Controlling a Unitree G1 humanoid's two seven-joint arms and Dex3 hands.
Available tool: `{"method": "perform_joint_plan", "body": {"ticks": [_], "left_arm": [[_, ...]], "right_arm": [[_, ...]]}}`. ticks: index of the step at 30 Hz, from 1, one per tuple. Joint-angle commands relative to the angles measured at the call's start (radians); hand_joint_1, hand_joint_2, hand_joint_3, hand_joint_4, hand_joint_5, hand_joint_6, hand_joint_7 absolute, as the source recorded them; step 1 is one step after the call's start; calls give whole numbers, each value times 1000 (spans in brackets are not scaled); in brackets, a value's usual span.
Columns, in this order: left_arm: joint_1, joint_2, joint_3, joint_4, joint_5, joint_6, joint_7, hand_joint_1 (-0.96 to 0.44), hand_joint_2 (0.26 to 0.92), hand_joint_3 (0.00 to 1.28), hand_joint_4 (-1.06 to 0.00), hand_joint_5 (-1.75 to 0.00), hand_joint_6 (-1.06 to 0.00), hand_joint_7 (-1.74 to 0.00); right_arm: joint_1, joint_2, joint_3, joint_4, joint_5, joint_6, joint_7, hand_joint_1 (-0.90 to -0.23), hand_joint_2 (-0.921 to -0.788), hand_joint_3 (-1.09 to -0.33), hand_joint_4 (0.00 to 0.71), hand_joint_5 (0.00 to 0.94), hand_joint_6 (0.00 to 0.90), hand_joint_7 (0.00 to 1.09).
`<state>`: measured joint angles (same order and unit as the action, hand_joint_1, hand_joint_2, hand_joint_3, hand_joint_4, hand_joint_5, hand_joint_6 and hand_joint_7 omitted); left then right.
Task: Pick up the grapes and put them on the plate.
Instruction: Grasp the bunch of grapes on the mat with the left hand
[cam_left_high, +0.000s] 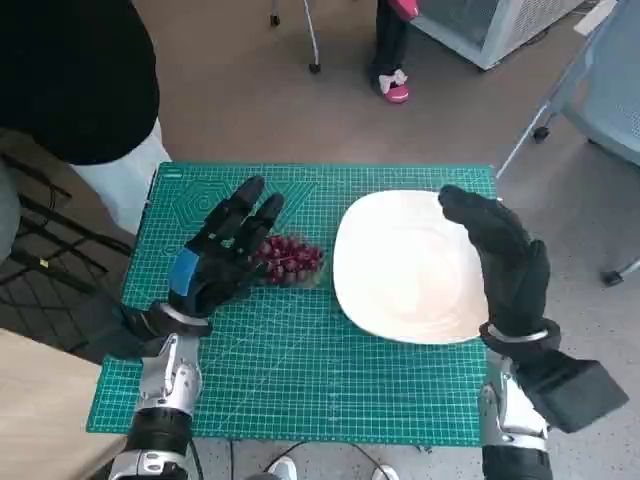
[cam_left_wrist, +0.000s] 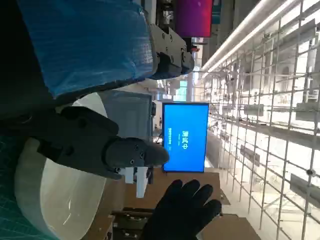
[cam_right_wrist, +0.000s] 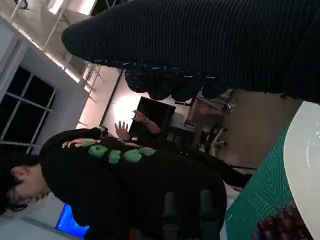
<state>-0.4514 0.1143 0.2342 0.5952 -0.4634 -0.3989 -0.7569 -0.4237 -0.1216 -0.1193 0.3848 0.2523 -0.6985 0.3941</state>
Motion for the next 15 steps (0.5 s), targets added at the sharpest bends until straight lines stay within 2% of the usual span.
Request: {"method": "perform_joint_plan", "body": {"ticks": [1,15], "left_arm": [[10,3,-3,-15,4,7,-2,-466,921,296,-186,-1,-340,-2],[19,2,-5,-29,-6,26,-11,-455,921,289,-187,-1,-347,-4]], "right_arm": [[24,-8,-3,-1,-1,18,0,-608,-921,-875,395,1,0,448],[31,-5,-1,-12,0,27,0,-603,-921,-877,394,1,-1,448]]}}
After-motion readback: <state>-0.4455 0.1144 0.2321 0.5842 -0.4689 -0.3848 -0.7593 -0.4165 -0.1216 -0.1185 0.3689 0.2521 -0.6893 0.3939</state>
